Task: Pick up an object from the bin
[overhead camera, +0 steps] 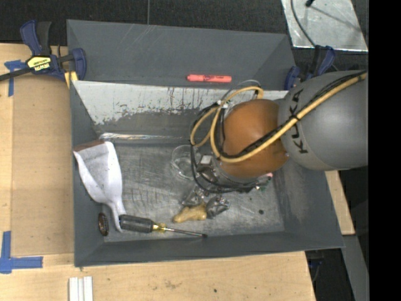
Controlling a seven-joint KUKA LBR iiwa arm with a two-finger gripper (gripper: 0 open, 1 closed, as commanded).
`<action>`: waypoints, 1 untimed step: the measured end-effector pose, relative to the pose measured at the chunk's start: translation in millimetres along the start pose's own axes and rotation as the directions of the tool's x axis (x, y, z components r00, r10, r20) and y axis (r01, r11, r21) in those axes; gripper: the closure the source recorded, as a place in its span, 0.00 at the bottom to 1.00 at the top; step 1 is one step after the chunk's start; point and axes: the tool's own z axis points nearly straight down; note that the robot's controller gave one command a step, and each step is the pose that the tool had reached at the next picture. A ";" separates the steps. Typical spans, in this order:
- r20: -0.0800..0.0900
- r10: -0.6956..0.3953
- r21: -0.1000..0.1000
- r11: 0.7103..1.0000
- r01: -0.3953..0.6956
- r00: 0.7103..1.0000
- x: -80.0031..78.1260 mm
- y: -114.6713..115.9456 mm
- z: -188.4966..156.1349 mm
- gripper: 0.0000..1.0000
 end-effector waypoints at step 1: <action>0.000 0.002 0.000 1.000 -0.002 1.000 0.1 0.1 0.0 1.00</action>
Offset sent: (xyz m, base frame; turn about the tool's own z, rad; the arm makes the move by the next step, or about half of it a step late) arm -0.0037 -0.0049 0.1156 -0.0126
